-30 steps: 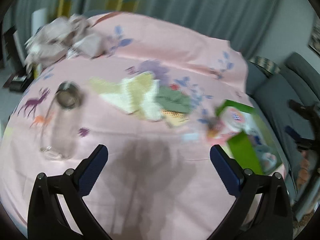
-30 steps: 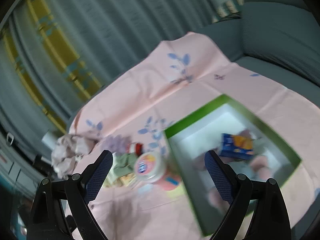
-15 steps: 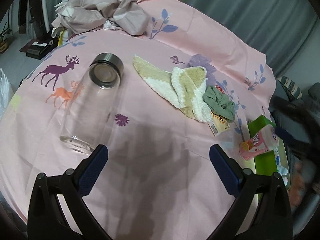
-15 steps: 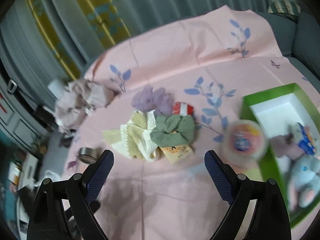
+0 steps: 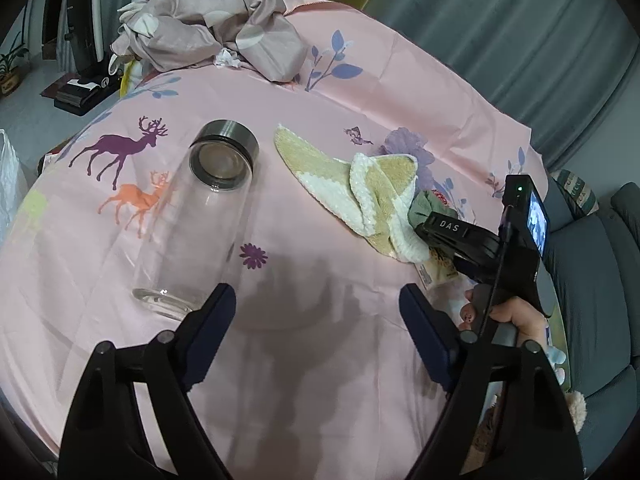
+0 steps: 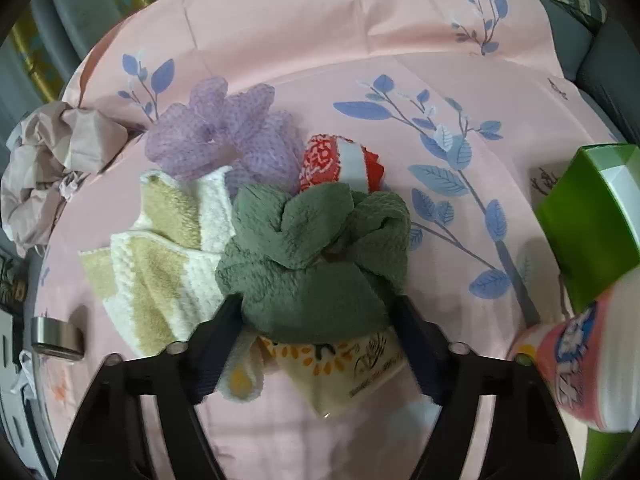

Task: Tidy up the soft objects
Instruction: 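Move the right tool back to the green fuzzy cloth, then grasp the green fuzzy cloth with the right gripper and lift it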

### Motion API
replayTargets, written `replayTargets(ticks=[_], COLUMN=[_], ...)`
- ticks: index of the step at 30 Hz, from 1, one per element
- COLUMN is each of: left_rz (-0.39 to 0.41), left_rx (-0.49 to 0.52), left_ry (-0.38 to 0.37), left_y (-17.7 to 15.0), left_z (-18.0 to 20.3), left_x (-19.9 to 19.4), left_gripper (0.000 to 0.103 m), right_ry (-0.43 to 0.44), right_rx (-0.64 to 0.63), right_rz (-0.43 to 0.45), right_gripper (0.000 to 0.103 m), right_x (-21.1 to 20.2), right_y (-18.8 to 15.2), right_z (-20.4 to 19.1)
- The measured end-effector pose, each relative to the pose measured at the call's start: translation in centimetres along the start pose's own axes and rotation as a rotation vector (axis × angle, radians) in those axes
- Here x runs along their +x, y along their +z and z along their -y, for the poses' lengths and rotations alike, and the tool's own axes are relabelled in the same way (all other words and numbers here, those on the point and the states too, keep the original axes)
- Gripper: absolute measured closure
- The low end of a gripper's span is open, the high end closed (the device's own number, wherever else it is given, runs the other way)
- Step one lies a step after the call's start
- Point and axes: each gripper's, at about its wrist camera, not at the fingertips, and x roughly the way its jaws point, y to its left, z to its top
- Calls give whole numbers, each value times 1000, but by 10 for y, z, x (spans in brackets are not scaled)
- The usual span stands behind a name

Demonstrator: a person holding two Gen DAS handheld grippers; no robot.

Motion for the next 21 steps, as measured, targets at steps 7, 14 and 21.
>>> replayTargets(ticks=[7,14,21], left_rz=[-2,-2,-34], left_rx=[24,3,-2], left_ry=[13,16,50], left_y=[-3,-3,-7], left_z=[4,0,-1], left_x=[0,-1,8], left_gripper=[23,23,31], right_ry=[34,203,327], right_rx=[-24,-89,-247], right_rz=[58,44,-62], right_gripper=[90,90,90], right_x=[-23,-66,-98], right_y=[-3,-25,-80], right_z=[-3,-7,-18])
